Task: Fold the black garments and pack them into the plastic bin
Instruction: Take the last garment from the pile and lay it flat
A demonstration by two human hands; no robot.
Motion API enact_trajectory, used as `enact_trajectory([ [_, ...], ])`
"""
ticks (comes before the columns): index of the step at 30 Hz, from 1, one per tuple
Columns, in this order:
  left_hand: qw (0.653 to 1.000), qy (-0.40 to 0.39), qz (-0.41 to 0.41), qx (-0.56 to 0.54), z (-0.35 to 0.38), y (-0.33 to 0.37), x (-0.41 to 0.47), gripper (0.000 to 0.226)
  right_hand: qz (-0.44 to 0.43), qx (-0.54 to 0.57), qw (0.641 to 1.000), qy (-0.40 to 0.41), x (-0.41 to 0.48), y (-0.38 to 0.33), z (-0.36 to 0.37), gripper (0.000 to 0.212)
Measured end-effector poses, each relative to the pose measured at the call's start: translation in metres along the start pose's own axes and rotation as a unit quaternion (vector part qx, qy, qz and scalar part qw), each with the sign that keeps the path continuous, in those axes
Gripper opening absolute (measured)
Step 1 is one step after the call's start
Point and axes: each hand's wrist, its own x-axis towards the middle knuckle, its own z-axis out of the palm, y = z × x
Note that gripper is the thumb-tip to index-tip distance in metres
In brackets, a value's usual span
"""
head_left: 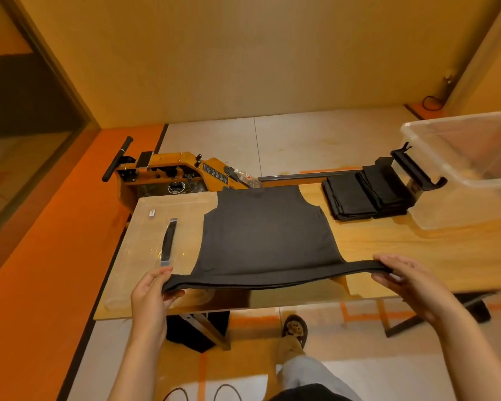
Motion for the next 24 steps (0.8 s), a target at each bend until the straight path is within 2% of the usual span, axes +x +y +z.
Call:
enact_trajectory([
  [3,1.000,-0.010,-0.018,-0.016,0.011,0.000,0.017,0.015,0.011,0.036,0.999,-0.011,0.016,-0.003,0.003,0.033],
  [8,0.999,-0.018,-0.035,-0.022,0.038,0.014,0.063,0.014,0.025,0.034,0.999,-0.028,0.064,-0.029,0.015,0.060],
  [11,0.998,-0.006,-0.059,-0.023,0.072,0.035,0.109,0.013,0.016,0.023,0.999,-0.034,0.113,-0.059,0.033,0.065],
  [12,0.998,-0.001,-0.061,-0.017,0.085,0.042,0.129,0.013,0.016,0.029,0.999,-0.032,0.134,-0.069,0.040,0.060],
  [14,0.999,-0.002,-0.052,-0.002,0.115,0.058,0.169,0.011,0.015,0.058,0.998,-0.013,0.180,-0.090,0.057,0.036],
  [15,0.999,-0.005,-0.052,0.007,0.129,0.065,0.190,0.010,0.016,0.072,0.997,-0.003,0.204,-0.098,0.064,0.033],
  [17,0.998,-0.031,-0.054,0.017,0.154,0.077,0.224,0.013,0.009,0.102,0.995,-0.004,0.251,-0.109,0.074,0.044],
  [18,0.997,-0.049,-0.053,0.023,0.164,0.077,0.235,0.022,0.003,0.097,0.995,-0.008,0.270,-0.109,0.078,0.054],
  [19,0.996,-0.060,-0.053,0.041,0.171,0.073,0.244,0.035,0.001,0.057,0.998,-0.005,0.284,-0.106,0.082,0.064],
  [21,0.987,-0.063,-0.036,0.141,0.178,0.053,0.246,0.050,0.002,-0.103,0.995,0.012,0.295,-0.084,0.089,0.075],
  [24,0.951,-0.052,0.002,0.305,0.168,-0.001,0.222,0.059,-0.033,-0.287,0.957,0.017,0.279,-0.027,0.095,0.073],
])
